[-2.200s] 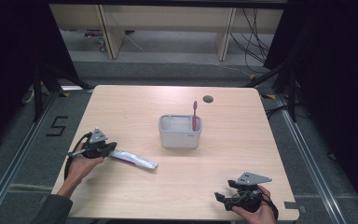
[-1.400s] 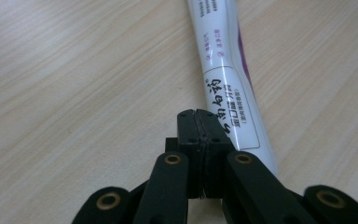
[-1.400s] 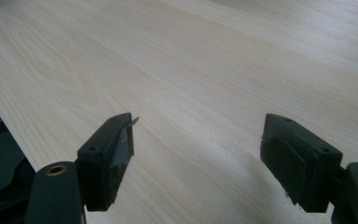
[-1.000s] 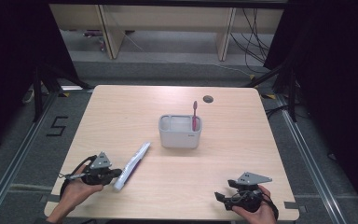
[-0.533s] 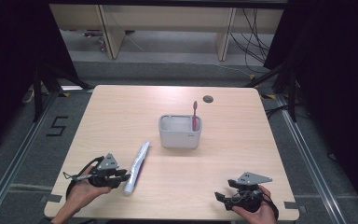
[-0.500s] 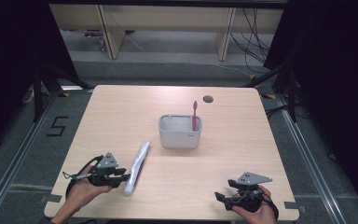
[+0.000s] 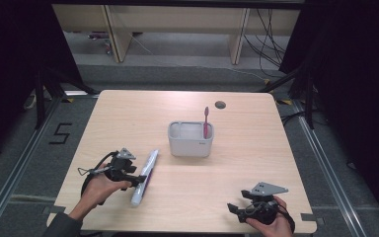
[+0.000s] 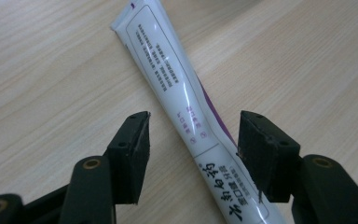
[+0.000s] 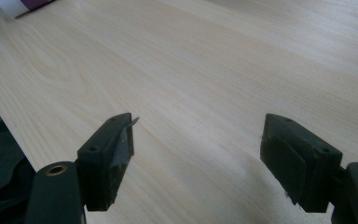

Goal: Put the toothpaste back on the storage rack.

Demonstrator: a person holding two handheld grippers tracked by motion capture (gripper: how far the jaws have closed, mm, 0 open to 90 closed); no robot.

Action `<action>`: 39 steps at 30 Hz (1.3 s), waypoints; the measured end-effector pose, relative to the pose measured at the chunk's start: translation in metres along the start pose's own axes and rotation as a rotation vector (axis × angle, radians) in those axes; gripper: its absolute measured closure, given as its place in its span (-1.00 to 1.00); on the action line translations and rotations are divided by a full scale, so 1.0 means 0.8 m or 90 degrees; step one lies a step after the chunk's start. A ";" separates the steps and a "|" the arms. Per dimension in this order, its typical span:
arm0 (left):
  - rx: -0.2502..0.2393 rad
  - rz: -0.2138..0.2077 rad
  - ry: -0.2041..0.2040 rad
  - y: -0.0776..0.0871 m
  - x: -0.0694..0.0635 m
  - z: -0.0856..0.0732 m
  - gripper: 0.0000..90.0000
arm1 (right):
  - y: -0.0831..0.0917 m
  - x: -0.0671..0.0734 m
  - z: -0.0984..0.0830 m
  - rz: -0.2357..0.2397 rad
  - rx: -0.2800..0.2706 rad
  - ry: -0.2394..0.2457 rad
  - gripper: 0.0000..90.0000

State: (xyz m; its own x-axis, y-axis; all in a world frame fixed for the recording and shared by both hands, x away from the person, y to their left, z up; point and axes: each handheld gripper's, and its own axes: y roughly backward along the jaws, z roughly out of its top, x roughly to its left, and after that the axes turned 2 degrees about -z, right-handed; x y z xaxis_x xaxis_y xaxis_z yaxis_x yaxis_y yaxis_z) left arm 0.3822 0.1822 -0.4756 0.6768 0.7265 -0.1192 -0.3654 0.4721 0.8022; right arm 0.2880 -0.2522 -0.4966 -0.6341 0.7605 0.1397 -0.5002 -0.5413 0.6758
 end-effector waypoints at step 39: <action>0.091 -0.007 -0.063 -0.040 -0.012 0.029 0.31 | 0.000 0.001 0.001 0.006 0.001 0.003 -0.41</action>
State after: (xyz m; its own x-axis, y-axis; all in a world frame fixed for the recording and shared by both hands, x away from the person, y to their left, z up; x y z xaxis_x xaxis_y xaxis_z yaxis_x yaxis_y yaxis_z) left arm 0.4025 0.1485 -0.4864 0.7421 0.6659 -0.0766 -0.2680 0.3995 0.8767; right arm 0.2883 -0.2513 -0.4959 -0.6421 0.7532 0.1431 -0.4925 -0.5483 0.6758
